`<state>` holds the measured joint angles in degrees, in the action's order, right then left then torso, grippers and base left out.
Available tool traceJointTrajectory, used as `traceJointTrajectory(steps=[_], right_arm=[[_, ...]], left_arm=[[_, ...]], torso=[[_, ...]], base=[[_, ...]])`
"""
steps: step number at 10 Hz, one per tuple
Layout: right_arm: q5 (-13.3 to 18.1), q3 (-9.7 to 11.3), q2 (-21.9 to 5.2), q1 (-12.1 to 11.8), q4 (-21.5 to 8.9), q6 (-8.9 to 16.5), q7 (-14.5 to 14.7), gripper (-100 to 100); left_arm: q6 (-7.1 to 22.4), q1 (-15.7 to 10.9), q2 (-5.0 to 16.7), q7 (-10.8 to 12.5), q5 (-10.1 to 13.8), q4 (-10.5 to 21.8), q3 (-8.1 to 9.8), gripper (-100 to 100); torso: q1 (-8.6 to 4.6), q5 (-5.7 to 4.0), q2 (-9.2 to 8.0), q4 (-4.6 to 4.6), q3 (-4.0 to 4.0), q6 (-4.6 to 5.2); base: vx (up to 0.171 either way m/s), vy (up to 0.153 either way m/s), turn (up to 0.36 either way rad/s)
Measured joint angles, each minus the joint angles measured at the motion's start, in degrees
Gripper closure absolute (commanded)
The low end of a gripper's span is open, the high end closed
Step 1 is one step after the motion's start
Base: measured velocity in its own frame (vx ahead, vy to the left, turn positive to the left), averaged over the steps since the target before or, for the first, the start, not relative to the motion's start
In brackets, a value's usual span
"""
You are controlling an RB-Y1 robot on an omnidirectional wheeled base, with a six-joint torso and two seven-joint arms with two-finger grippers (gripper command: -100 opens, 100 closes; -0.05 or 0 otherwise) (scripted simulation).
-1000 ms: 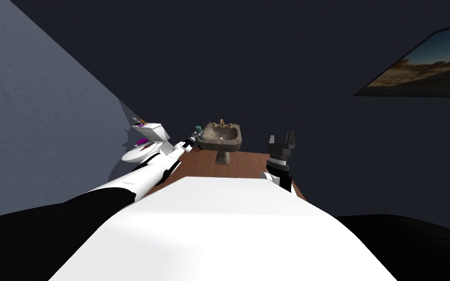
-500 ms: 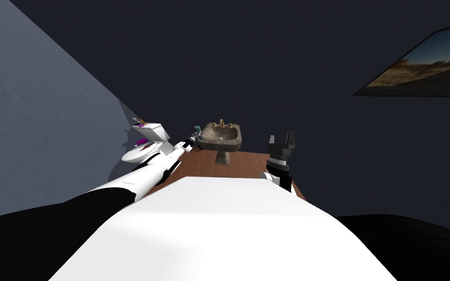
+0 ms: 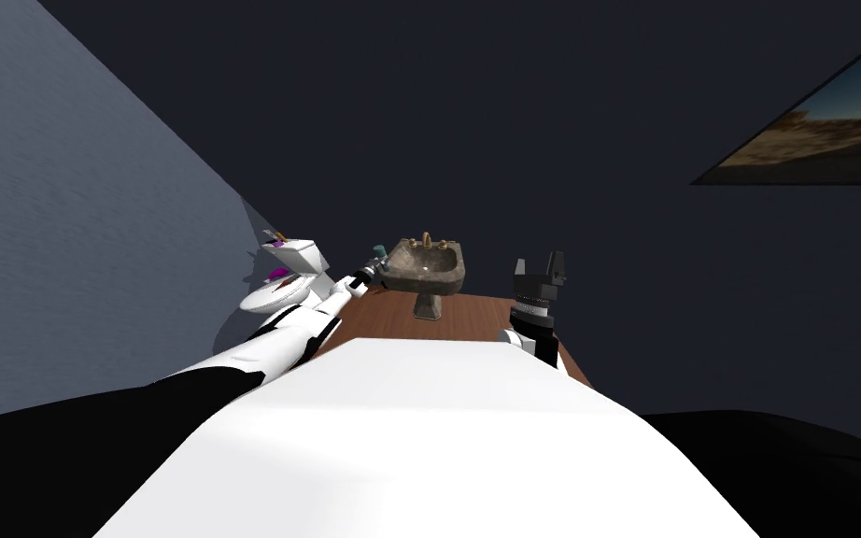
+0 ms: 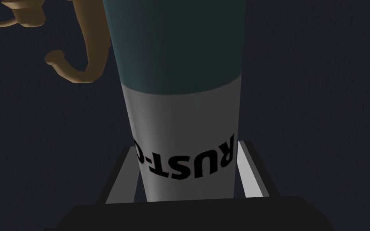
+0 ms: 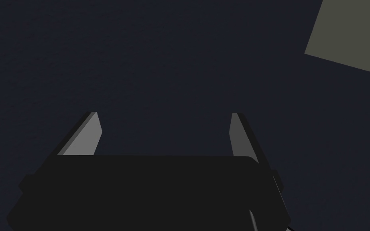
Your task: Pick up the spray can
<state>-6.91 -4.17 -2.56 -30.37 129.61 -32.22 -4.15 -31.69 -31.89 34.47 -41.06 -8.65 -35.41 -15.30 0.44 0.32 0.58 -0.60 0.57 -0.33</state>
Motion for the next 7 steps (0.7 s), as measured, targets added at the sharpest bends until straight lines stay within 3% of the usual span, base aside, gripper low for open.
traceJointTrajectory(steps=[4, 6, 7], right_arm=[[0.0, 0.0, 0.0, 0.0, 0.0, 0.0, 0.0, 0], [0.0, 0.0, 0.0, 0.01, 0.0, 0.0, 0.0, 0], [0.0, 0.0, 0.0, 0.0, 0.0, 0.0, 0.0, 0]], left_arm=[[3.24, 7.78, 0.17, 2.83, -3.88, -11.04, 1.8, 100], [2.5, 9.15, -0.34, 2.62, -4.38, -12.6, 2.26, 100], [3.38, 10.51, -0.52, 3.5, -5.94, -14.38, 2.86, 100]], torso=[[0.24, 0.38, 0.27, -0.64, 0.46, -0.04], [0.18, 0.59, 0.11, -0.89, 0.52, 0.17], [0.19, 0.62, 0.32, -1.01, 0.67, 0.06]], base=[[0.071, 0.008, 0.048], [0.043, 0.005, 0.026], [0.106, -0.003, 0.052]])
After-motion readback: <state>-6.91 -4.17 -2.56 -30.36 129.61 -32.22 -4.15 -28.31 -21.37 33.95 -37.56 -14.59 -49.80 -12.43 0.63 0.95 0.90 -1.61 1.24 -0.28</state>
